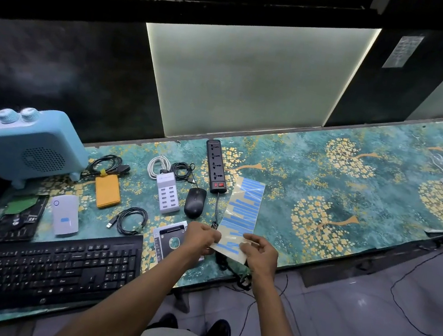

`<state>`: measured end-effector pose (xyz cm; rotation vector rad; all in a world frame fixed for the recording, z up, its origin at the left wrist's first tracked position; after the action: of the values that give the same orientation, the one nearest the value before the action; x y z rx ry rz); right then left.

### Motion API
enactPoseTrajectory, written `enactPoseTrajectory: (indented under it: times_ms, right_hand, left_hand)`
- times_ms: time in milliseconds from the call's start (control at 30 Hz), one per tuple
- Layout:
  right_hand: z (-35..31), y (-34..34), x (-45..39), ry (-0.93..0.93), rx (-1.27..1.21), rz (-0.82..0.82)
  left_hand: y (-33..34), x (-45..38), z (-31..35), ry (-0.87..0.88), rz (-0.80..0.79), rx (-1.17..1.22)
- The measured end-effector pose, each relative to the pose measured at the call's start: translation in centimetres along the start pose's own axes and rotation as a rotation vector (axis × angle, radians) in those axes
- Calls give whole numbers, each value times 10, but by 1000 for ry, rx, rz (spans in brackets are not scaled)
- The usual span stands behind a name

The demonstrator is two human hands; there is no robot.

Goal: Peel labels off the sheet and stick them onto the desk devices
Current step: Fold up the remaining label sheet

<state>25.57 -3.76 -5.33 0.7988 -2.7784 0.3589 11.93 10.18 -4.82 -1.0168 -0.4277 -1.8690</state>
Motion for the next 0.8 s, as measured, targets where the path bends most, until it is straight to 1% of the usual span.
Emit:
enactPoseTrajectory:
  times_ms: [67,133,233,267,300,367,400,433,467,533,700,800]
  right_hand:
    - [-2,0,-1,-7,67,-14]
    - [-2,-1,-3,8,98,32]
    - [3,0,-6,72,72,77]
    - [5,3,-7,113,-1,69]
    - [8,7,-7,169,-136,47]
    - [8,19,-4,286,-483,-22]
    - [5,23,-2,317,-618,-63]
    - [2,25,0,329,-705,-98]
    - [-2,26,1,323,-736,-138]
    - [-2,28,-2,295,-686,-187]
    - [0,24,-10,132,-310,-239]
    - [-2,21,-10,48,-202,-262]
  left_hand:
    - [-1,-4,0,16,2,12]
    - [-1,-6,1,2,-22,56]
    - [2,-11,-1,-107,-94,177]
    - [2,-11,-3,-136,-125,209]
    - [2,-13,-3,-153,-158,237]
    - [3,-15,-5,-168,-218,292]
    - [3,-15,-5,-168,-236,312]
    - [3,-15,-5,-162,-248,322]
    - [1,-14,-4,-152,-259,324]
    - [0,-12,-2,-126,-298,319]
    - [0,-15,2,-100,-365,308]
    - [1,-17,3,-88,-401,316]
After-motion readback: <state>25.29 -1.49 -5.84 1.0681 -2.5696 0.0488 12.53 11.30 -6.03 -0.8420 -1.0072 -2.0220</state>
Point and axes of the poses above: each hand's wrist, its own x-axis away from the middle knuckle, its own y-axis out of the palm, z = x × y, the point moved 7 cm from there along -x, towards the middle knuckle, and after that the axes turned 10 degrees about -y, right-handed, at the moved point
